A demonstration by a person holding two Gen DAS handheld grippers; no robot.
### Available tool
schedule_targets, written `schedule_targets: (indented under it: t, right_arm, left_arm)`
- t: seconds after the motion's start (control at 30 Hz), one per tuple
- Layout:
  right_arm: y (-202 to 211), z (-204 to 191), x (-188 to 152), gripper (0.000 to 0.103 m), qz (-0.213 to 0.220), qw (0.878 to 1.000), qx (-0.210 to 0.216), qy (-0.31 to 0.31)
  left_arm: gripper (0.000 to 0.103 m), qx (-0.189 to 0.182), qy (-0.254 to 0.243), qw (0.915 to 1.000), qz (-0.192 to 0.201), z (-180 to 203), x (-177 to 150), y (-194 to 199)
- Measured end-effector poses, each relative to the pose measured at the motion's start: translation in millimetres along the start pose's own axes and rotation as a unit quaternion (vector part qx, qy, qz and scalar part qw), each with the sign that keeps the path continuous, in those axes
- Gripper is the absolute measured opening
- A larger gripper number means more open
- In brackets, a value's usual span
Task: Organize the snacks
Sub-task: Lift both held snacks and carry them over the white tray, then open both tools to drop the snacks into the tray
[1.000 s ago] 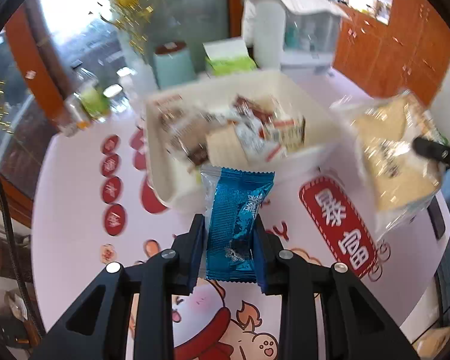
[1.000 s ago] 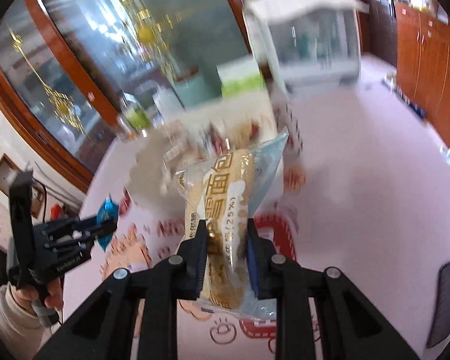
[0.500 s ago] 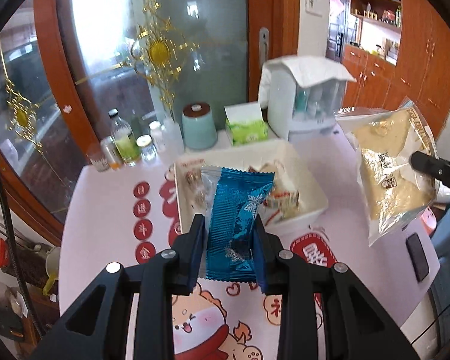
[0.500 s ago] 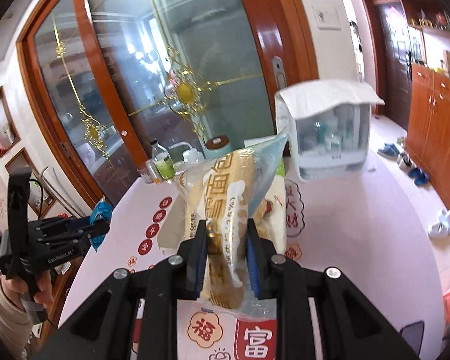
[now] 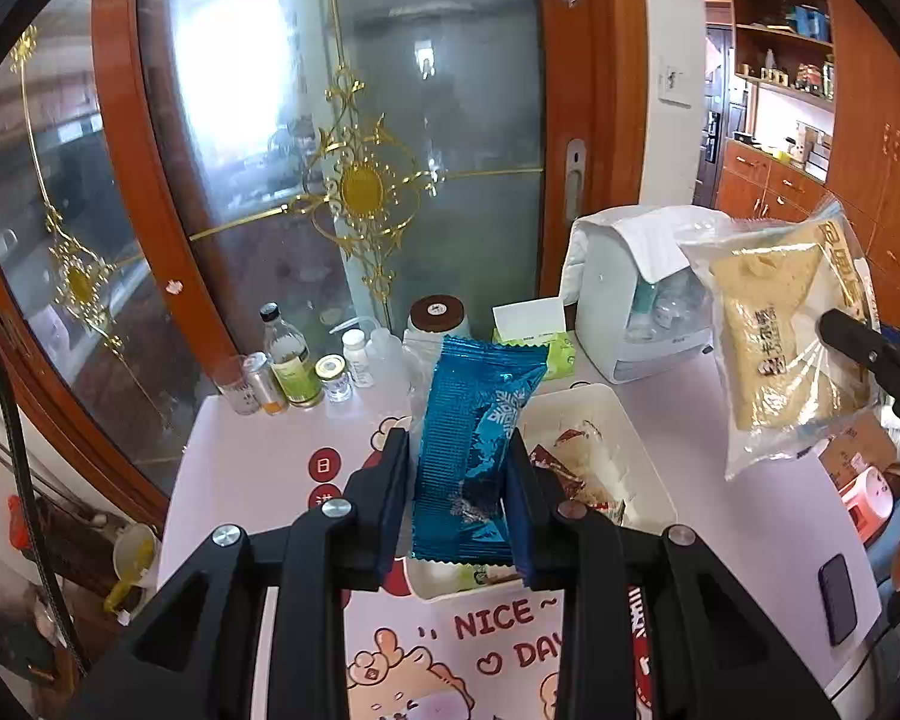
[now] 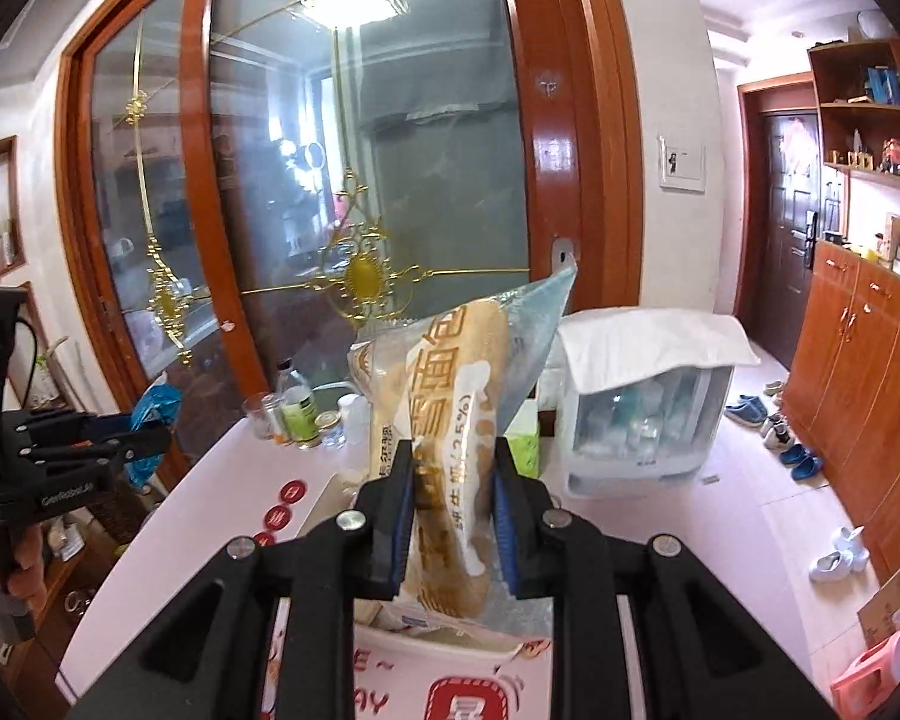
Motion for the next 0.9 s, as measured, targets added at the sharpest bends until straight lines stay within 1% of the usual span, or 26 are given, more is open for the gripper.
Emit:
schedule_targets:
  t: [0.23,0.33,0.43,0.7,0.9]
  right_arm:
    - [-61.5,6.4,12.1,0.023,-0.028,0.999,-0.013,-0.022]
    - [-92.2,10.3,12.4,0.023,-0.045,0.998,-0.015,-0.036]
    - [-115.6,13.0,13.8,0.023,-0.056,0.997,-0.017,-0.044]
    - [-164.5,11.8,4.5,0.023,-0.085,0.995,-0.008,-0.056]
    - [-196.3,9.6,-14.2,0.024,-0.113,0.991,0.012,-0.074]
  left_arm:
    - [0.028,-0.004,0.005,0.9995,-0.031,0.7,3.7,-63.2]
    - [0.028,-0.006,0.005,0.9992,-0.040,0.6,2.7,-94.2]
    - [0.028,-0.008,0.003,0.9990,-0.045,1.4,-0.2,-116.4]
    - [0.028,-0.011,-0.002,0.9974,-0.071,7.9,-13.7,-176.4]
    - [0.028,-0.013,0.002,0.9949,-0.100,10.1,-29.9,-210.3]
Point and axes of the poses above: each gripper's, at about its wrist camera, not at the fingertips, and y roughly against the way its jaws point, z to its right, x to its top, the point moved 5 cm from there along -y, roughly the way its jaws point, and after that the axes turned 7 degrees about y, right-handed, at the moved point
